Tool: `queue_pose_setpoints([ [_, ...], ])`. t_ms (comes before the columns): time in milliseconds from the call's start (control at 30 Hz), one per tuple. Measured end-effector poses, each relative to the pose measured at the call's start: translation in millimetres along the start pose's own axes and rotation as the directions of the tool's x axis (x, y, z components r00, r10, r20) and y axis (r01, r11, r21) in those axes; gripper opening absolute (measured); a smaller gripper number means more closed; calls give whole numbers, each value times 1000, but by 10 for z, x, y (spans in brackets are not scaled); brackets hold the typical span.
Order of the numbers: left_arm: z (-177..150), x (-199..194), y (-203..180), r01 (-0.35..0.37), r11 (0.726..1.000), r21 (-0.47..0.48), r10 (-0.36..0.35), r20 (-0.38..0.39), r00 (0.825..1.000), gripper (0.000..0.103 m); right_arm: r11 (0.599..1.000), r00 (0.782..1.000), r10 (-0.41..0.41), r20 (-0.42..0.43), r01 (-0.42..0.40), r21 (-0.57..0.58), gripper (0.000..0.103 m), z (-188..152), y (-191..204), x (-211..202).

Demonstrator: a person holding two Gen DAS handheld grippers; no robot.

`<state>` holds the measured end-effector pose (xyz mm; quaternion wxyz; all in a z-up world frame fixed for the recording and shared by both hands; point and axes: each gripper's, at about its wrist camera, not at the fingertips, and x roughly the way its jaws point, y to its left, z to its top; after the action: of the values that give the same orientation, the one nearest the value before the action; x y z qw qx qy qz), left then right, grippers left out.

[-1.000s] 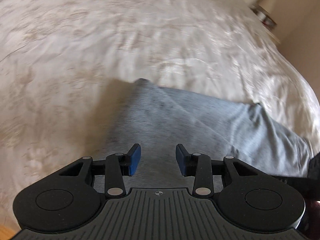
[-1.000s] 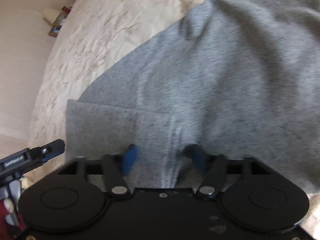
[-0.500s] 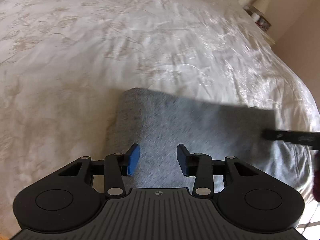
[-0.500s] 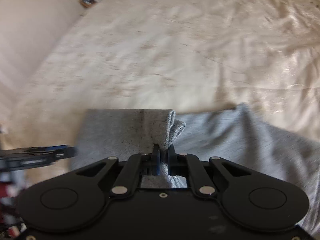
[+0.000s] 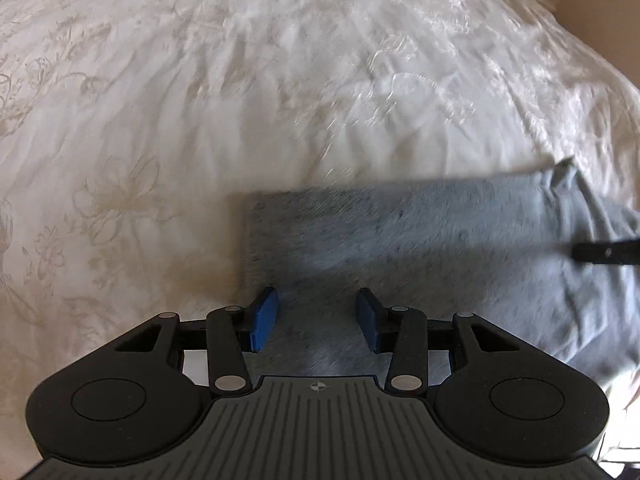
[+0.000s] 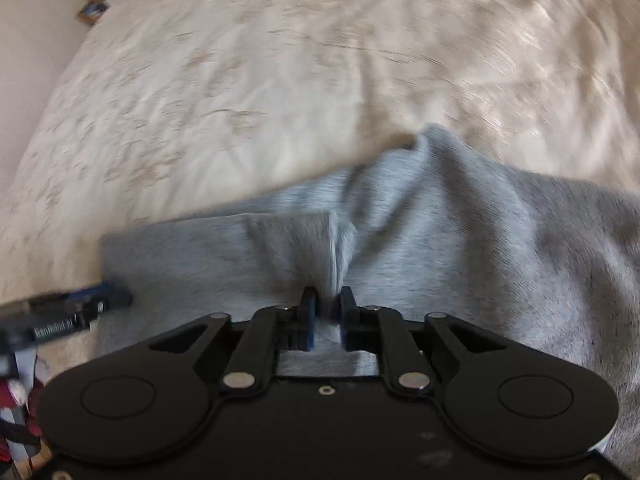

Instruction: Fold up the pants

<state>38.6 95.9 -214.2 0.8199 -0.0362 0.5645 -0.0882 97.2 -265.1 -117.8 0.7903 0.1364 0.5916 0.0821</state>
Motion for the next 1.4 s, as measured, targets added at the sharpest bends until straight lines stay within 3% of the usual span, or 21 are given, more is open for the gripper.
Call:
queue_pose_setpoints([
  [67,-38,-76,53,7,1000,8,-7,-1,1000,42,999,1000,17,-7,-17,36,55,-50,-96,3],
  [267,-251,-263,170,11,1000,0,-11,-21,1000,43,988,990,130,-58,-124,97,64,-337,-233,49],
  [300,-288,-300,173,12,1000,4,-12,-14,1000,43,985,987,147,-61,-140,104,62,-381,-230,59],
  [333,-317,-342,173,15,1000,12,-15,-6,1000,43,983,986,151,-63,-144,111,51,-424,-222,62],
  [367,-322,-379,184,19,1000,19,-19,-1,1000,43,982,986,156,-63,-148,114,29,-461,-205,39],
  [400,-340,-416,177,21,999,27,-21,4,1000,43,981,985,161,-64,-153,119,17,-485,-192,21],
  [433,-351,-457,160,25,999,36,-26,8,1000,43,978,983,173,-68,-163,134,14,-501,-179,-24],
  [567,-321,-605,56,59,995,77,-63,54,997,43,953,970,239,-41,-226,203,14,-572,-173,-390],
  [733,-191,-514,-187,125,983,137,-134,57,989,44,949,982,164,-97,-130,286,14,-706,-316,-232],
  [867,-219,-341,-336,120,968,222,-126,11,992,45,908,982,166,-93,-116,402,16,-780,-451,-118],
  [967,-320,-95,-332,30,961,274,-7,-86,996,46,945,988,92,-126,-46,324,23,-771,-424,-140],
  [1067,-312,-144,-264,16,970,243,7,-94,996,46,968,992,43,-123,-11,251,30,-735,-368,-246],
  [1167,-204,-334,-294,-14,978,207,21,-31,999,46,982,997,-3,-74,17,188,32,-643,-325,-462],
  [1300,55,-421,-451,4,992,128,-12,63,998,46,992,998,-16,54,9,128,32,-451,-311,-645],
  [1333,125,-381,-507,8,994,107,-16,73,997,46,994,997,-26,78,18,105,29,-404,-295,-645],
  [1367,159,-322,-555,7,996,90,-14,79,997,46,997,994,-44,103,37,69,18,-336,-270,-621],
  [1400,207,-268,-599,4,997,73,-10,80,997,46,998,992,-58,112,54,38,12,-255,-264,-583],
])
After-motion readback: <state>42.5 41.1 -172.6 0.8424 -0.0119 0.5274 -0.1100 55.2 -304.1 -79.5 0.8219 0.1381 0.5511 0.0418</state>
